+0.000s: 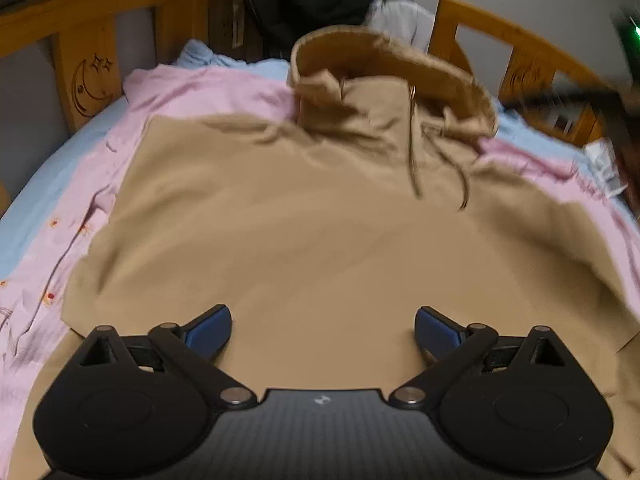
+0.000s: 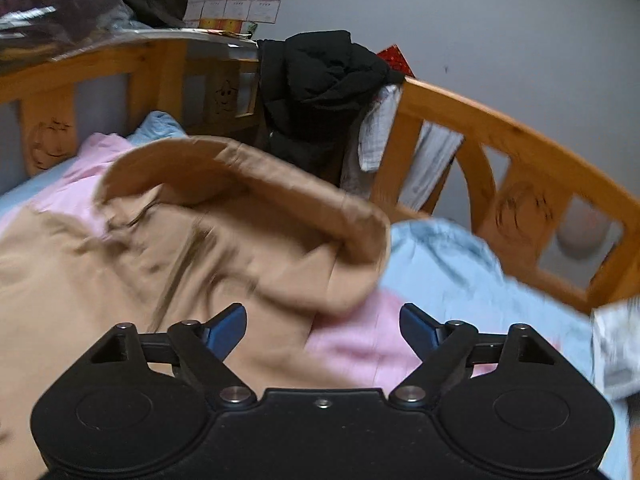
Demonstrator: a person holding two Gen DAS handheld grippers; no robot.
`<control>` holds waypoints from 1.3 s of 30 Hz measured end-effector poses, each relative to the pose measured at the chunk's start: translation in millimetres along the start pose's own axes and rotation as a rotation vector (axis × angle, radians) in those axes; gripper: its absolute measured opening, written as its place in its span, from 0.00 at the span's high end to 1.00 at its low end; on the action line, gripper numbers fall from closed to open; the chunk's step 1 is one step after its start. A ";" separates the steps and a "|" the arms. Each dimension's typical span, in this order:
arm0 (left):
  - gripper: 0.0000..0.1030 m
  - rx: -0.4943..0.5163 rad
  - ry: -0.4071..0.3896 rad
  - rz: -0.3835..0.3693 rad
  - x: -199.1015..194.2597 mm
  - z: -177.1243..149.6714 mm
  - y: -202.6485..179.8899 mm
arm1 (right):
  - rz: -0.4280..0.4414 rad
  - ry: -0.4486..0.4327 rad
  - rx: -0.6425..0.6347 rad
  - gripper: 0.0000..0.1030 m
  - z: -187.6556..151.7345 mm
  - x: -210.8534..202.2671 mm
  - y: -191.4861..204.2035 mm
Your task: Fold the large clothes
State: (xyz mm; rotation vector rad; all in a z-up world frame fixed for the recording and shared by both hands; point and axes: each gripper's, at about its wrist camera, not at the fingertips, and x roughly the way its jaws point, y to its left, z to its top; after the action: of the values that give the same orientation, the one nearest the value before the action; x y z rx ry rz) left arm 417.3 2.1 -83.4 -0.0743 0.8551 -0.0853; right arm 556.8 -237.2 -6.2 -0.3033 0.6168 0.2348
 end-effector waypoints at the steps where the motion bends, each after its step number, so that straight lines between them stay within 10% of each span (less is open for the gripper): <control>1: 0.01 0.036 0.007 0.018 4.9 -2.3 -3.9 | -0.008 0.004 -0.018 0.18 10.4 11.2 1.6; 12: 0.00 0.171 -0.075 0.049 14.4 -24.8 -20.3 | -0.123 0.134 -0.362 0.26 86.3 124.5 47.9; 14: 0.00 0.181 -0.085 0.055 14.9 -27.0 -22.3 | -0.138 0.140 -0.379 0.37 88.0 136.4 54.9; 16: 0.00 0.182 -0.083 0.053 15.9 -26.3 -22.7 | -0.131 0.146 -0.369 0.80 88.6 143.8 57.8; 19: 0.00 0.183 -0.086 0.052 16.0 -26.6 -22.8 | -0.133 0.111 -0.303 0.99 86.5 141.0 56.3; 27: 0.01 0.183 -0.089 0.044 15.6 -25.1 -21.9 | -0.079 -0.178 -0.294 1.00 37.8 32.8 59.1; 39: 0.09 -0.049 -0.180 -0.163 -56.1 14.0 24.2 | -0.028 -0.261 -0.316 0.97 -105.7 -88.1 104.6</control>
State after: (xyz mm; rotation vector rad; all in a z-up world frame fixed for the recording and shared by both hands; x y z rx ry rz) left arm 392.4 32.4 -34.7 -0.1950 0.6705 -0.2075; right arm 399.2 -187.6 -57.1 -0.5752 0.3158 0.3395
